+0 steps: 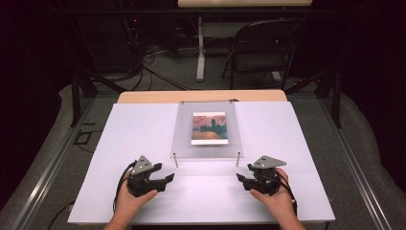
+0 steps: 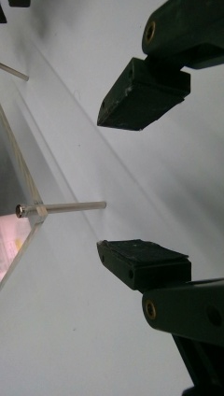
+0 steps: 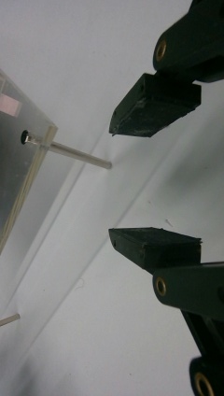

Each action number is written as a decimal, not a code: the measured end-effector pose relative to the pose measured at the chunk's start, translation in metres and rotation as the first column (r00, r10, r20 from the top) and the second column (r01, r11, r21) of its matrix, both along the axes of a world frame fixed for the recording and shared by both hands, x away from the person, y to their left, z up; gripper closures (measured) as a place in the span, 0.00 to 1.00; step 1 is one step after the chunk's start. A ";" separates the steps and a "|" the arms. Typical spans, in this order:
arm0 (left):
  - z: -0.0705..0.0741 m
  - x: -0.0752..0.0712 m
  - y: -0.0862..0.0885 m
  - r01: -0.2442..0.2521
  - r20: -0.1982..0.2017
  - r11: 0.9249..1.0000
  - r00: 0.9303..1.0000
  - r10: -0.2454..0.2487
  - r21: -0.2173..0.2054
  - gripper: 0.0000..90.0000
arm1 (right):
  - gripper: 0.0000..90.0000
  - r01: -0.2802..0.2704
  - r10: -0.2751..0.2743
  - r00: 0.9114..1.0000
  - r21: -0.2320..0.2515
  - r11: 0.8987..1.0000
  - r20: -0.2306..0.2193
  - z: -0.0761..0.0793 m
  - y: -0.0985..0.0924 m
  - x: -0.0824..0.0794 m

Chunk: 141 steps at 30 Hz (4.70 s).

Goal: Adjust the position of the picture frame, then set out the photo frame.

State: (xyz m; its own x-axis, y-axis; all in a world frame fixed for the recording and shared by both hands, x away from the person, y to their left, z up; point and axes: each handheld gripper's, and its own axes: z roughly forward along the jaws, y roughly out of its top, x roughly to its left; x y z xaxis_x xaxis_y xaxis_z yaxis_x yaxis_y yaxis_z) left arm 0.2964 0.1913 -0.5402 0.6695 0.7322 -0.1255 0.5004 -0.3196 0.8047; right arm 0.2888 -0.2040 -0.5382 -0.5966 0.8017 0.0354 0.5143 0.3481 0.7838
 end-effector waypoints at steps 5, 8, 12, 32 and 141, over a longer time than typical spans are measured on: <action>0.006 -0.002 0.000 0.013 0.036 1.000 0.999 -0.012 -0.011 0.38 | 0.44 0.026 -0.026 1.000 0.010 1.000 -0.001 0.001 -0.005 -0.002; 0.007 -0.003 0.000 0.012 0.039 1.000 0.999 -0.012 -0.023 0.38 | 0.44 0.056 -0.056 0.998 0.017 0.998 0.025 0.004 -0.009 -0.002; 0.007 -0.003 0.002 0.007 0.026 1.000 1.000 -0.007 -0.026 0.38 | 0.46 0.064 -0.066 0.997 0.048 0.997 0.043 0.010 -0.014 -0.003; 0.039 0.016 0.009 -0.064 0.030 0.990 0.997 0.069 -0.129 0.38 | 0.41 0.015 -0.019 0.998 0.075 0.997 0.061 0.022 -0.021 0.004; 0.021 0.216 -0.051 -0.244 -0.310 0.969 0.926 0.218 -0.048 0.35 | 0.40 0.205 -0.152 0.949 0.175 0.963 -0.276 0.029 0.006 0.217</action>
